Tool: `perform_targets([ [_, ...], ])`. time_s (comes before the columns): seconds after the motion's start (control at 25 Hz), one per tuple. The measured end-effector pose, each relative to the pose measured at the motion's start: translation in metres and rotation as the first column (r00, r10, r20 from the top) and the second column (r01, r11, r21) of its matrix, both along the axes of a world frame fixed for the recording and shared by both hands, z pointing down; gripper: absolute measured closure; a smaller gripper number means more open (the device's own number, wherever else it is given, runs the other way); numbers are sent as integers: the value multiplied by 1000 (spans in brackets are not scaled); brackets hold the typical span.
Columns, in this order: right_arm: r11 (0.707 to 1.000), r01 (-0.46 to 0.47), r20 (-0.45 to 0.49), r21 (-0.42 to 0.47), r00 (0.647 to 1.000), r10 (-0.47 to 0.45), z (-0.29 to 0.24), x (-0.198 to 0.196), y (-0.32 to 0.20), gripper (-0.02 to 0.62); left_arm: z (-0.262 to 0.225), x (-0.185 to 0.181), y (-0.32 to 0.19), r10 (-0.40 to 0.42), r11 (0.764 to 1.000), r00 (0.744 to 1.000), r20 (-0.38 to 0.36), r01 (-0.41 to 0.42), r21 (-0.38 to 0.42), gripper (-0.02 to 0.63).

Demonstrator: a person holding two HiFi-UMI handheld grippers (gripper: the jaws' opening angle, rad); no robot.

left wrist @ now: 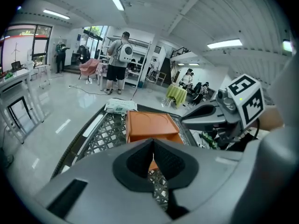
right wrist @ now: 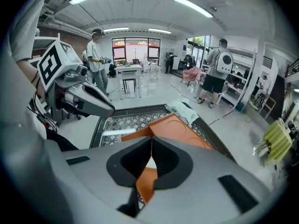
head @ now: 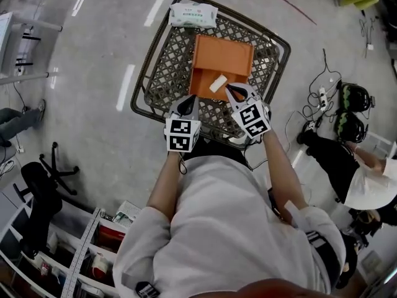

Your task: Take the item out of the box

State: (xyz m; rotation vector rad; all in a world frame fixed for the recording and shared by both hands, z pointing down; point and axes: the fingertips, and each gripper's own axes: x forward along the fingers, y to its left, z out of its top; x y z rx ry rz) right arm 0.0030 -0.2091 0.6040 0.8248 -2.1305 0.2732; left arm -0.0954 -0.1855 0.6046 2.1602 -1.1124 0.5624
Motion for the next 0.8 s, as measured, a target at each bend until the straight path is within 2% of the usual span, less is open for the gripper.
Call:
perform_targets([
  [0.24, 998, 38, -110, -53, 993, -43, 36, -1, -4, 591, 24, 9, -12, 68, 995, 998, -1, -68, -70, 597],
  [0.4, 989, 123, -212, -85, 967, -138, 64, 0, -1, 591, 36, 9, -19, 98, 990, 995, -6, -98, -102, 597],
  [0.6, 947, 304, -365, -98, 875, -319, 97, 3, -2, 591, 53, 0, -27, 104, 987, 995, -3, -103, -121, 597],
  [0.8, 893, 427, -436, -145, 782, -445, 119, 5, 4, 589, 68, -3, -25, 117, 983, 993, 8, -114, -146, 597],
])
